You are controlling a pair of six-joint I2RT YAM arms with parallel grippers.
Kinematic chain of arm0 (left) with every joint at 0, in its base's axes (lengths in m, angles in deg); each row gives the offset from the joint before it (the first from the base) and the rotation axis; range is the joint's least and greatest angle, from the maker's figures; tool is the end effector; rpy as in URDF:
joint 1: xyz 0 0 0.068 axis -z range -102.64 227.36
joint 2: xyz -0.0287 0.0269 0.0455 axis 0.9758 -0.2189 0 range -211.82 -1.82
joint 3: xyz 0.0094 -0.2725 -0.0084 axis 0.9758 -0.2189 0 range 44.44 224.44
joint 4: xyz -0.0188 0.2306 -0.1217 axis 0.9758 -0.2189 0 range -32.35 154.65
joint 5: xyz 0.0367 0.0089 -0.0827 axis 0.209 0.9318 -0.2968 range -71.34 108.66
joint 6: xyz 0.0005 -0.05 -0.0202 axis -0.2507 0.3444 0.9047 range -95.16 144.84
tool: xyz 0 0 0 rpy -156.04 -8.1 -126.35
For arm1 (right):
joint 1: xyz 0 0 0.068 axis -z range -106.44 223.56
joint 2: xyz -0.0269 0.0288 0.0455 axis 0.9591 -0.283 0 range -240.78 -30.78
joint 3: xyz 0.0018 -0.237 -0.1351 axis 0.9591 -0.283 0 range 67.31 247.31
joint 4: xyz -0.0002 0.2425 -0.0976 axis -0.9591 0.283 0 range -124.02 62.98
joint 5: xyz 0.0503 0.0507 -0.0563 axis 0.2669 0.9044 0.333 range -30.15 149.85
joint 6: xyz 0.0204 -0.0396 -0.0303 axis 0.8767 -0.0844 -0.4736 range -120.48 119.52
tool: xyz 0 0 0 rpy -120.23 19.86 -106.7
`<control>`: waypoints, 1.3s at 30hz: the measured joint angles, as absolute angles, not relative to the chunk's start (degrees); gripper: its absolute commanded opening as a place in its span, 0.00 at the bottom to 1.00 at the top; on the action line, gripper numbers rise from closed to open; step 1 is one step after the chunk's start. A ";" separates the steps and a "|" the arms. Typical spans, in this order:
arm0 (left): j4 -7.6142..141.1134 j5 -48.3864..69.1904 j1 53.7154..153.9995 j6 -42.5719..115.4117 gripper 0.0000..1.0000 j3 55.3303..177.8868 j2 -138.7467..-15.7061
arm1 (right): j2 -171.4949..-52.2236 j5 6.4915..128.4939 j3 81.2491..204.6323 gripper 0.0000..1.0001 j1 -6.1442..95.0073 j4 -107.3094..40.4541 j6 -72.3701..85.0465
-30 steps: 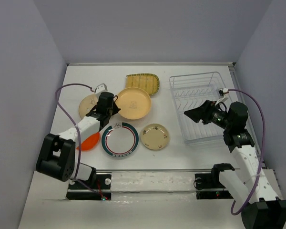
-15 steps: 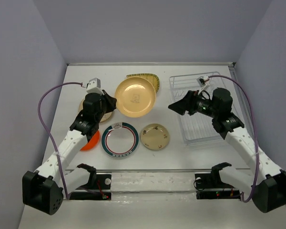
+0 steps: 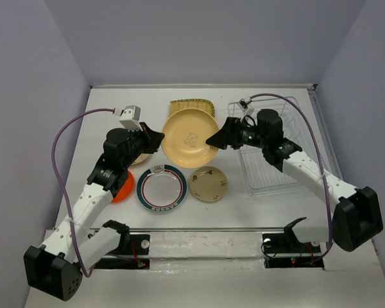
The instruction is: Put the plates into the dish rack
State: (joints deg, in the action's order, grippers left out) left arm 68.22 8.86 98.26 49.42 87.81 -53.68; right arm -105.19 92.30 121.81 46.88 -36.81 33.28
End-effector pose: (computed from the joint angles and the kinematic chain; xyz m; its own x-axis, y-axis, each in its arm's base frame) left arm 0.2003 -0.0830 0.3350 -0.2849 -0.3299 -0.9000 0.4306 0.7948 -0.4276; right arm 0.2588 0.1515 0.3102 -0.6839 0.1811 -0.7068 -0.5497 0.5090 0.6623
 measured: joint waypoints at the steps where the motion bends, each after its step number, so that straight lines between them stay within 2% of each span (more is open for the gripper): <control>1: 68.22 8.40 98.26 49.20 0.06 87.81 -53.41 | -105.54 92.74 121.81 0.78 46.77 -37.66 33.76; 3: 68.20 7.70 98.31 48.59 0.06 87.81 -52.74 | -106.33 93.76 121.81 0.62 46.55 -39.74 35.01; 4: 68.24 7.16 98.31 48.17 0.06 87.81 -52.12 | -106.72 94.20 121.81 0.31 46.55 -40.66 35.77; 5: 68.24 7.05 98.31 48.02 0.06 87.81 -51.97 | -107.07 94.62 121.81 0.30 46.55 -41.71 36.80; 6: 68.31 6.52 98.31 47.74 0.07 87.81 -51.38 | -107.55 95.14 121.81 0.10 46.55 -42.80 37.30; 8: 68.50 5.54 98.29 47.28 0.23 87.81 -50.94 | -108.08 96.23 121.81 0.07 46.55 -44.48 38.86; 9: 68.96 4.66 98.20 46.97 0.47 87.81 -50.73 | -108.18 95.25 121.83 0.07 46.51 -44.50 39.03; 11: 70.03 3.29 98.26 45.90 0.70 87.84 -50.40 | -108.58 95.01 121.81 0.07 46.66 -43.65 39.69; 12: 69.84 2.37 98.29 45.72 0.89 87.84 -50.18 | -108.58 93.74 122.03 0.07 46.84 -42.54 39.31; 13: 69.27 1.60 98.31 45.40 0.99 87.84 -49.96 | -108.43 92.08 122.92 0.07 46.93 -40.31 38.99; 16: 66.82 2.17 99.71 43.15 0.99 87.81 -48.34 | -107.84 88.21 125.35 0.07 48.89 -35.24 36.87; 18: 65.38 3.33 102.37 41.59 0.99 87.71 -46.14 | -105.82 83.86 126.97 0.07 53.77 -31.35 34.94; 20: 63.65 5.30 106.20 40.19 0.99 87.49 -42.86 | -102.94 75.64 127.84 0.07 59.93 -28.13 32.21; 21: 62.78 6.22 109.21 39.04 0.99 87.46 -40.12 | -99.62 63.49 128.63 0.07 65.74 -26.19 28.63; 25: 61.73 9.10 112.65 37.64 0.99 87.46 -35.95 | -98.24 45.37 131.31 0.07 67.12 -24.64 19.66; 28: 61.09 10.35 115.31 36.96 0.99 87.46 -33.52 | -101.10 36.96 134.13 0.07 68.06 -25.49 10.53; 39: 60.02 13.19 119.20 35.87 0.99 87.44 -30.16 | -116.10 33.70 144.60 0.07 75.49 -23.46 -8.18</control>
